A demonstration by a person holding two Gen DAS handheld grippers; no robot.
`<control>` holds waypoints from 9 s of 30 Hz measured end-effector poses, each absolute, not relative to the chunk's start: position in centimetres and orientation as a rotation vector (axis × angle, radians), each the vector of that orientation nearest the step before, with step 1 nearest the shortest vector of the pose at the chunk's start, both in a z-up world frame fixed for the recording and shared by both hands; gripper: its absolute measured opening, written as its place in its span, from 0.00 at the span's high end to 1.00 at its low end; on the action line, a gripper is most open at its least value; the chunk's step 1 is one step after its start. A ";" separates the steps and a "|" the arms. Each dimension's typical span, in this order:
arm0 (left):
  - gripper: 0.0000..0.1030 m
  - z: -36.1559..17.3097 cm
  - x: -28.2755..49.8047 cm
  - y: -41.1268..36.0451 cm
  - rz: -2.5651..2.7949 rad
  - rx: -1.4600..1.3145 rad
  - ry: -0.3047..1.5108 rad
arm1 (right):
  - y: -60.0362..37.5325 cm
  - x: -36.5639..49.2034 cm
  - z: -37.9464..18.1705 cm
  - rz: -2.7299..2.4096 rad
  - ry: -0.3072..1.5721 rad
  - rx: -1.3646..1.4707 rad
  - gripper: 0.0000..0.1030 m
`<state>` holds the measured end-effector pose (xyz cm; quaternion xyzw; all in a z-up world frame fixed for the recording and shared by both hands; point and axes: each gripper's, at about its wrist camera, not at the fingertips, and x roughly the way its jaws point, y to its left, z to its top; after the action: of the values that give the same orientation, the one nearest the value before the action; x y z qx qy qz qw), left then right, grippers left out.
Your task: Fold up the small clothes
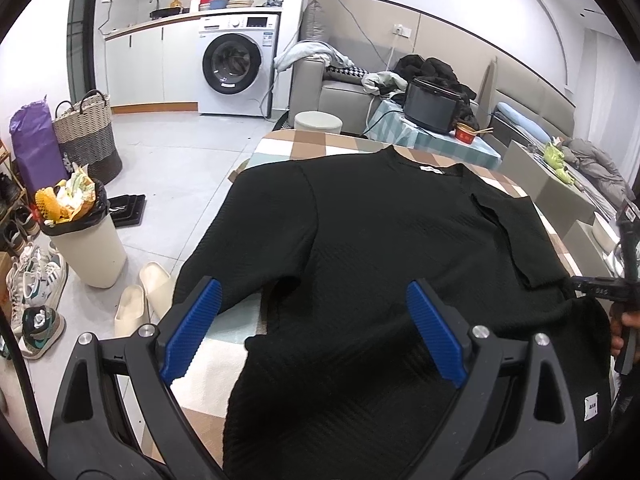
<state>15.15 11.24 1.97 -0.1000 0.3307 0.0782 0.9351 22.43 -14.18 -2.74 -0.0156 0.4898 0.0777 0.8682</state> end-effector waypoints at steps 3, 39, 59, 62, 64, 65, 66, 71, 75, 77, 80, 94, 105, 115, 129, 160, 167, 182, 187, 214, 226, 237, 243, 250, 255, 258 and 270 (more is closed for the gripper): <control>0.10 1.8 14.7 11.8 0.188 -0.216 0.683 | -13.0 22.6 -3.6 0.102 1.038 -0.141 0.92; 0.40 -9.0 19.1 26.8 0.361 -0.580 0.889 | -12.6 16.9 0.5 0.131 0.877 0.078 0.56; 0.95 3.6 25.3 21.1 0.230 -0.237 0.644 | -13.3 15.0 1.2 0.134 0.830 0.140 0.56; 0.95 5.8 28.1 14.0 0.056 -0.106 0.631 | -13.7 14.6 1.4 0.129 0.825 0.152 0.56; 0.92 5.1 29.7 9.4 -0.087 -0.053 0.676 | -14.0 14.3 1.5 0.119 0.818 0.152 0.56; 0.80 4.6 30.2 7.7 -0.134 -0.043 0.696 | -14.2 14.2 1.5 0.113 0.816 0.154 0.56; 0.70 3.4 30.8 5.4 -0.211 -0.027 0.740 | -14.4 14.1 1.5 0.107 0.817 0.159 0.55; 0.41 -0.1 29.6 2.6 -0.255 0.008 0.804 | -15.0 14.1 0.8 0.075 0.833 0.181 0.55; 0.34 -0.3 28.0 5.8 -0.183 -0.074 0.790 | -15.3 13.8 0.6 0.078 0.831 0.189 0.54; 0.32 -1.2 26.6 7.9 -0.128 -0.117 0.773 | -15.4 13.9 0.6 0.084 0.829 0.191 0.52; 0.32 -1.5 24.9 11.8 -0.042 -0.182 0.779 | -15.3 14.1 0.4 0.095 0.836 0.187 0.52; 0.32 -6.0 24.3 16.6 0.131 -0.191 0.884 | -15.6 15.7 0.5 0.086 0.841 0.163 0.45; 0.32 -8.0 26.3 17.0 0.169 -0.147 0.936 | -15.1 17.6 -0.1 0.096 0.866 0.172 0.45; 0.90 -7.4 25.9 19.0 0.181 -0.199 0.872 | -14.2 17.6 0.1 0.118 0.861 0.148 0.45; 0.52 -6.6 22.7 21.4 0.231 -0.312 0.850 | -13.2 18.7 -0.9 0.211 0.906 0.236 0.46; 0.01 -1.4 11.5 17.9 0.199 -0.263 0.681 | -14.9 14.5 0.1 0.158 0.855 0.182 0.06; 0.01 -0.7 6.9 15.1 0.177 -0.176 0.656 | -13.5 10.6 0.9 0.223 0.807 0.066 0.03; 0.01 -1.9 -0.6 15.4 0.184 -0.171 0.684 | -15.0 2.9 1.9 0.258 0.779 -0.001 0.03; 0.01 -3.5 -1.2 15.7 0.187 -0.179 0.723 | -17.3 1.8 -0.2 0.204 0.849 -0.001 0.03; 0.94 -7.0 0.5 15.8 0.108 -0.173 0.796 | -18.5 1.3 -4.2 0.220 0.875 -0.043 0.36; 0.94 -5.2 -2.2 16.2 0.104 -0.195 0.743 | -21.8 -0.7 -0.5 0.306 0.729 0.162 0.98; 0.93 -6.4 -2.5 16.0 0.111 -0.177 0.791 | -23.0 0.8 -2.3 0.239 0.792 0.210 0.95; 0.49 -7.2 -2.2 15.9 0.170 -0.151 0.813 | -22.2 0.3 -3.4 0.277 0.819 0.130 0.51; 0.51 -8.4 -1.3 15.2 0.154 -0.131 0.843 | -21.2 -0.1 -4.6 0.276 0.843 0.010 0.49; 0.89 -8.3 -1.2 15.0 0.119 -0.146 0.821 | -20.8 -0.8 -5.1 0.306 0.832 -0.016 0.61; 0.92 -7.6 -1.5 15.2 0.108 -0.171 0.788 | -20.2 -1.2 -5.2 0.339 0.812 -0.039 0.95; 1.00 -1.6 -3.5 17.9 0.114 -0.272 0.598 | -24.5 -3.1 1.1 0.372 0.497 0.280 0.98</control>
<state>-3.52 17.89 -1.57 -0.1337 0.2936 0.0557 0.9449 -3.13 -24.47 1.07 0.1373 0.2440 0.1826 0.9425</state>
